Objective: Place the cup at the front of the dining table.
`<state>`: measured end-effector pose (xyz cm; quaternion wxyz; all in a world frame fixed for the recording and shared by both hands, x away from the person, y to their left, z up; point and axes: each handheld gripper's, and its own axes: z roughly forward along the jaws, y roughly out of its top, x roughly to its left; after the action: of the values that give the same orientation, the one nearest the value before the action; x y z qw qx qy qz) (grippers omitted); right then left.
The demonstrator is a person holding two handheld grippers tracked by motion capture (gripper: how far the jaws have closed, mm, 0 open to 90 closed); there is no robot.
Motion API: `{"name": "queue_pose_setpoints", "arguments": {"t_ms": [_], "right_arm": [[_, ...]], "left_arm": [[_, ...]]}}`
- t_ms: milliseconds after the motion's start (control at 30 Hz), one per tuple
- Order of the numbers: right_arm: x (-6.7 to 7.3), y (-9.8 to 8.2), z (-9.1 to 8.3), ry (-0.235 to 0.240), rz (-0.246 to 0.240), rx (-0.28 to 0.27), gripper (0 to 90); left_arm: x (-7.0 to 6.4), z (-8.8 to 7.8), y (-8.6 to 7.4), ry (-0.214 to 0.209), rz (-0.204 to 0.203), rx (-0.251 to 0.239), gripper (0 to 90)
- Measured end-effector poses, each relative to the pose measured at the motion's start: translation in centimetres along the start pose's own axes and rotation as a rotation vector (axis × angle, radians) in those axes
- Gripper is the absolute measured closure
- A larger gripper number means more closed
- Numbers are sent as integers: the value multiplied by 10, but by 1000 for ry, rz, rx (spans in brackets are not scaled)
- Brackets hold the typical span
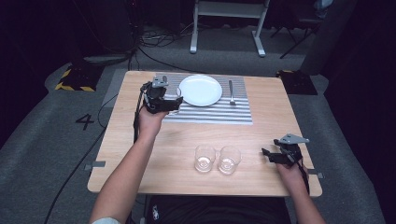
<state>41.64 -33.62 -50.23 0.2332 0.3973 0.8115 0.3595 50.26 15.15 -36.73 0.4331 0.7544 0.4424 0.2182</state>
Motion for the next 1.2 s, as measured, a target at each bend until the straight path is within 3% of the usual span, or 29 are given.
{"name": "queue_pose_setpoints", "arguments": {"t_ms": [67, 167, 400, 633, 833, 1100, 1200], "right_arm": [[0, 0, 0, -1, 1, 1, 285], [0, 0, 0, 3, 5, 3, 285], [-1, 0, 0, 2, -1, 2, 285], [-1, 0, 0, 2, -1, 2, 285], [0, 0, 0, 0, 1, 1, 286], [0, 0, 0, -1, -10, 2, 285], [0, 0, 0, -2, -18, 1, 285]], "left_arm": [[5, 4, 2, 11, 20, 5, 190], [12, 12, 6, 10, 2, 8, 190], [19, 31, 13, 13, 16, 73, 189], [18, 46, 21, 33, 13, 96, 189], [20, 60, 28, 22, -13, 124, 189], [35, 83, 25, 52, -45, 197, 189], [37, 91, 22, 98, -24, 240, 189]]}}
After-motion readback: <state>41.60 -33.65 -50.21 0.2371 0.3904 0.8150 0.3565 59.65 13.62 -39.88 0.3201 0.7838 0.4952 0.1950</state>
